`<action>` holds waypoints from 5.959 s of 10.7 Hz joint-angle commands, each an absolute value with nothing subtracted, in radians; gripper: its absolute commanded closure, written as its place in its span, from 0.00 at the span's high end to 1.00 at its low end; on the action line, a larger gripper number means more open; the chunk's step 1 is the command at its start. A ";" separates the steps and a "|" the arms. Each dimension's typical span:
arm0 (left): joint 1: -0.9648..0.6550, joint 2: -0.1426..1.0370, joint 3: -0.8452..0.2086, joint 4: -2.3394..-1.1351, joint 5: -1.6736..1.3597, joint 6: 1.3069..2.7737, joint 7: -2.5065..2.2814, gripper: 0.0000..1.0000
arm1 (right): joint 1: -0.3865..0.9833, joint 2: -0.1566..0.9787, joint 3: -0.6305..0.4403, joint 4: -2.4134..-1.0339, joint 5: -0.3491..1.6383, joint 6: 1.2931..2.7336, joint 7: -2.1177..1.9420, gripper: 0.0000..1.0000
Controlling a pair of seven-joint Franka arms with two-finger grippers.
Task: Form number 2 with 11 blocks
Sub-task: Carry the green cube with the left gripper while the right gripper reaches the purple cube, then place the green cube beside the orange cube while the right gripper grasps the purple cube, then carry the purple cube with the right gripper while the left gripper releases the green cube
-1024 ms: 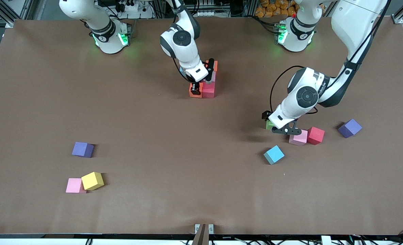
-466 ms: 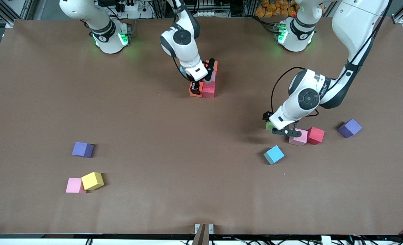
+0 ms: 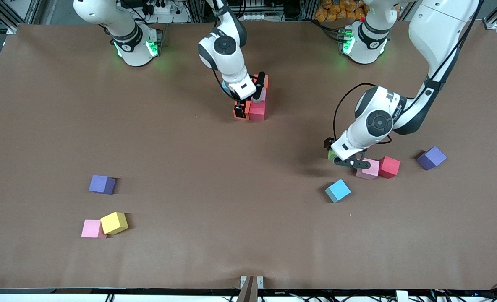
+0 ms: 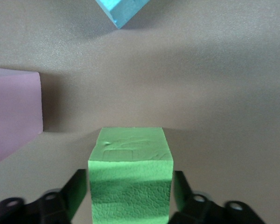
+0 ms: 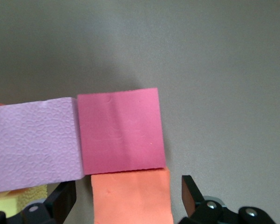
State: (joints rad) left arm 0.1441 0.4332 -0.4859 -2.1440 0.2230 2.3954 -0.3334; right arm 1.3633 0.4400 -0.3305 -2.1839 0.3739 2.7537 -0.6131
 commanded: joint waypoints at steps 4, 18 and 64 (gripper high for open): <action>0.135 0.405 -0.492 -2.131 0.250 2.396 -0.279 0.26 | 1.191 0.249 -0.348 -2.188 0.390 2.487 -0.698 1.00; -0.260 0.285 -0.736 -1.890 0.364 2.095 -0.166 0.33 | 0.513 0.368 -0.451 -2.011 0.376 2.352 -1.334 1.00; -0.902 0.779 -0.301 -1.456 0.268 2.118 0.413 0.33 | 0.380 0.664 -0.339 -1.618 0.537 1.963 -1.151 0.20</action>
